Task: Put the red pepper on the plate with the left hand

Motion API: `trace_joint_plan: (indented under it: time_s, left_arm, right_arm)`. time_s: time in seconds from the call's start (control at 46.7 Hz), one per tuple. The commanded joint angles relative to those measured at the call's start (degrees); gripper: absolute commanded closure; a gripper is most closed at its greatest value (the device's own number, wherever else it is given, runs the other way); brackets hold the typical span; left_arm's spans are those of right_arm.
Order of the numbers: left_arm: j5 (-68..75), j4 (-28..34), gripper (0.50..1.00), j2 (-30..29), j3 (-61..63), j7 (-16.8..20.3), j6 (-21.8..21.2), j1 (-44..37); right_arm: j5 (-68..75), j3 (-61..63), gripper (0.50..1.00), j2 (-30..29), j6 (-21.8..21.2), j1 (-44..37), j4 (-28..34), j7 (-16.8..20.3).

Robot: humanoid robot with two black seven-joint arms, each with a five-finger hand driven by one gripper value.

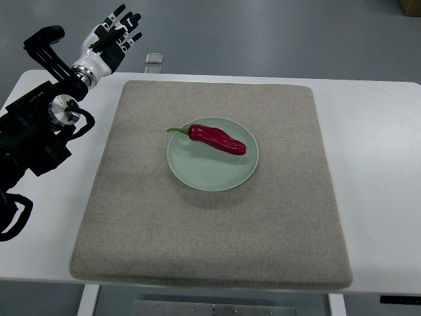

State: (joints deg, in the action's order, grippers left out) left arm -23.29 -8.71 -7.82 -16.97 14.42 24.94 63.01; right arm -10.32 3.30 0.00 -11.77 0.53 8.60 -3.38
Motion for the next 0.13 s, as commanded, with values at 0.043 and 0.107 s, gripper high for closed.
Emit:
trace_joint_plan:
  time_s: [0.043, 0.107]
  left_arm:
    - [0.0, 0.01, 0.529, 0.0, 0.0, 0.0, 0.03, 0.01]
    - [0.0, -0.07, 0.527, 0.08, 0.0, 0.0, 0.03, 0.1]
  right_arm:
    - [0.13, 0.04, 0.568, 0.0, -0.01, 0.08, 0.1, 0.04]
    - [-0.05, 0.04, 0.568, 0.0, -0.1, 0.09, 0.28, 0.04]
